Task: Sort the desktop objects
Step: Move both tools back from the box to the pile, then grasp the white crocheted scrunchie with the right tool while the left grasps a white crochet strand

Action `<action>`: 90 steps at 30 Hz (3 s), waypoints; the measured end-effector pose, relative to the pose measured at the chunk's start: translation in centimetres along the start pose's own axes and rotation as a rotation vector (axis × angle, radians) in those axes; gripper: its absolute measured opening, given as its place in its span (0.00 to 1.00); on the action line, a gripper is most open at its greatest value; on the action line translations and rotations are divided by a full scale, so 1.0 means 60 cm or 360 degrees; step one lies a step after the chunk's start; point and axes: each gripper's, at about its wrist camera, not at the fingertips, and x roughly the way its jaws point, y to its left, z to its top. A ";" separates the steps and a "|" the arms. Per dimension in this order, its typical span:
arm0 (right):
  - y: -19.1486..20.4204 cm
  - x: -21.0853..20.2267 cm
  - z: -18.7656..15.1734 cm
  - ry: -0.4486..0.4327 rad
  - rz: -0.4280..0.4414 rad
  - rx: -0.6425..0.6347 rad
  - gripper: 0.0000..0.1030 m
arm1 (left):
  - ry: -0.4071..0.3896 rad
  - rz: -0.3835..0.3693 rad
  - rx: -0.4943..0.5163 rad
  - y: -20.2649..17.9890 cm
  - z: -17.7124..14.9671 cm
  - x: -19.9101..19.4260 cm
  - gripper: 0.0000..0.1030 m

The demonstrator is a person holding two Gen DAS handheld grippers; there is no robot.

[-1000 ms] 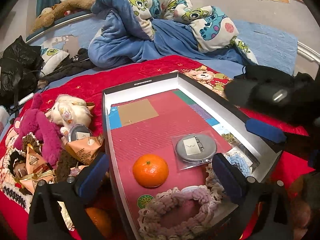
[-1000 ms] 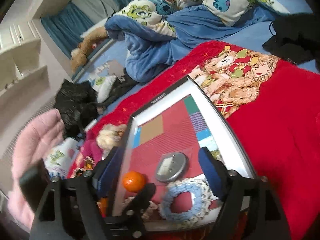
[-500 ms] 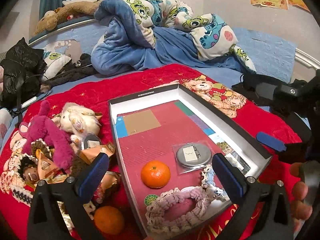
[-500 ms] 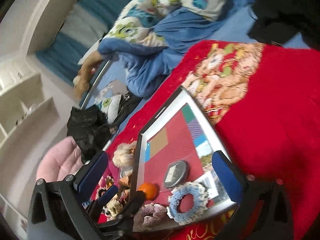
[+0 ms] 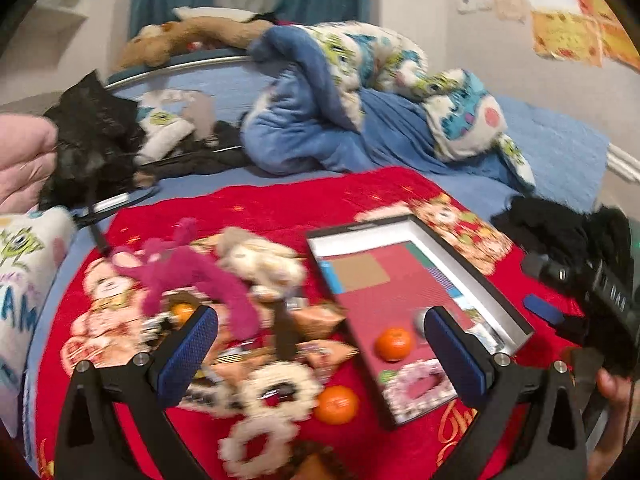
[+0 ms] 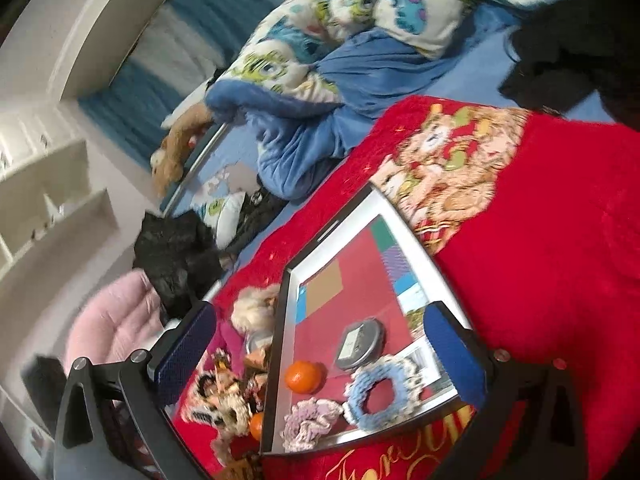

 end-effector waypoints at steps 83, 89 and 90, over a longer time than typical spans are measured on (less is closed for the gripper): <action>0.264 0.241 -0.282 0.0663 -0.0341 -0.1138 0.40 | 0.0615 0.0171 -0.0104 0.181 -0.199 0.122 1.00; 0.263 0.244 -0.289 0.0660 -0.0363 -0.1142 0.15 | 0.0595 0.0176 -0.0115 0.183 -0.197 0.117 0.89; 0.261 0.244 -0.288 0.0667 -0.0355 -0.1121 0.14 | 0.0586 0.0181 -0.0123 0.183 -0.196 0.114 0.86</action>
